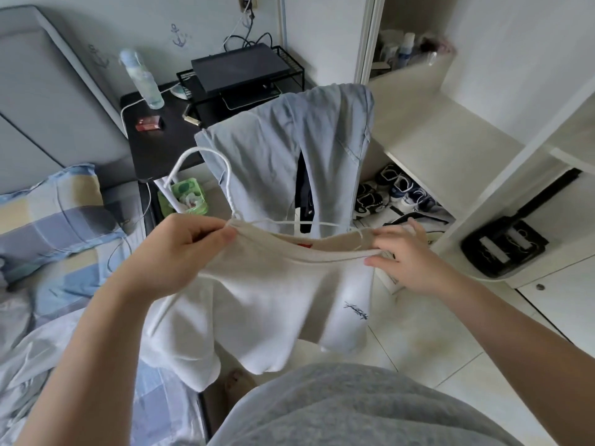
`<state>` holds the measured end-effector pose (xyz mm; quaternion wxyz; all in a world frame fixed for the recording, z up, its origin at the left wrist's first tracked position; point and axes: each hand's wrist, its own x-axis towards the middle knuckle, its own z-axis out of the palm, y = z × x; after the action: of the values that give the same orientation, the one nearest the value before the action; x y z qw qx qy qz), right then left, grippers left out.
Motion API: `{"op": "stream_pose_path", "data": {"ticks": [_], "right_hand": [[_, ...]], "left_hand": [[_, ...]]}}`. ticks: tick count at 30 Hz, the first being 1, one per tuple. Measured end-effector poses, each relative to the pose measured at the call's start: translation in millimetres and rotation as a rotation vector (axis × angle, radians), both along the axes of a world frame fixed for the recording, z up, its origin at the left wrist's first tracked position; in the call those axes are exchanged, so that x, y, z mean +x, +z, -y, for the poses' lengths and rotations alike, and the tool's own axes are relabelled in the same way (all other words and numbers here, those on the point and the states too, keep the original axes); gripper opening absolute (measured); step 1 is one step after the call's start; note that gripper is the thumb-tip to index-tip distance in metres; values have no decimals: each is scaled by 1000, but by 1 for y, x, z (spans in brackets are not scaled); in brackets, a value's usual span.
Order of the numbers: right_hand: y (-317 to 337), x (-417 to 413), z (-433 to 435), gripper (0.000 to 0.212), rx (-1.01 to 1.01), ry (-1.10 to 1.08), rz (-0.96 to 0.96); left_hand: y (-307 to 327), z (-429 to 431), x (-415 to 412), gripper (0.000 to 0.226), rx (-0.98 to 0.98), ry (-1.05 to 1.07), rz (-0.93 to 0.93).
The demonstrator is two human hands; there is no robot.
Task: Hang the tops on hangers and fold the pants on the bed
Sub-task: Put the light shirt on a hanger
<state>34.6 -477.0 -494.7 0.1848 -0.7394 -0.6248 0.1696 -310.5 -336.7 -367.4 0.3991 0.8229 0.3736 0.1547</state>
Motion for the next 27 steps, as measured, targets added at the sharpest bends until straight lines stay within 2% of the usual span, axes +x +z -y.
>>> {"op": "stream_pose_path", "data": {"ticks": [3, 6, 10, 13, 17, 19, 21, 24, 27], "right_hand": [[26, -9, -2, 14, 106, 86, -127], [60, -33, -6, 10, 149, 184, -284], [90, -68, -14, 24, 114, 244, -360], [99, -79, -15, 31, 86, 200, -438], [103, -69, -14, 26, 79, 148, -643], [104, -61, -13, 31, 57, 112, -732], [104, -51, -12, 37, 60, 27, -730], [106, -33, -9, 20, 158, -60, -659], [107, -21, -1, 25, 235, -78, -654]], "left_hand": [[-4, 3, 11, 40, 2, -34, -91], [-8, 12, 33, 39, -9, -73, -102], [-11, 25, 68, 42, 3, -154, -93], [-16, 31, 80, 42, 11, -187, -55], [-20, 22, 74, 6, 20, -159, 35], [-24, 19, 71, 17, 114, -182, -10], [-31, 13, 69, 21, 253, -181, -50], [-37, -6, 56, 23, 407, -101, -15], [-43, -20, 44, 21, 490, 3, 20]]}}
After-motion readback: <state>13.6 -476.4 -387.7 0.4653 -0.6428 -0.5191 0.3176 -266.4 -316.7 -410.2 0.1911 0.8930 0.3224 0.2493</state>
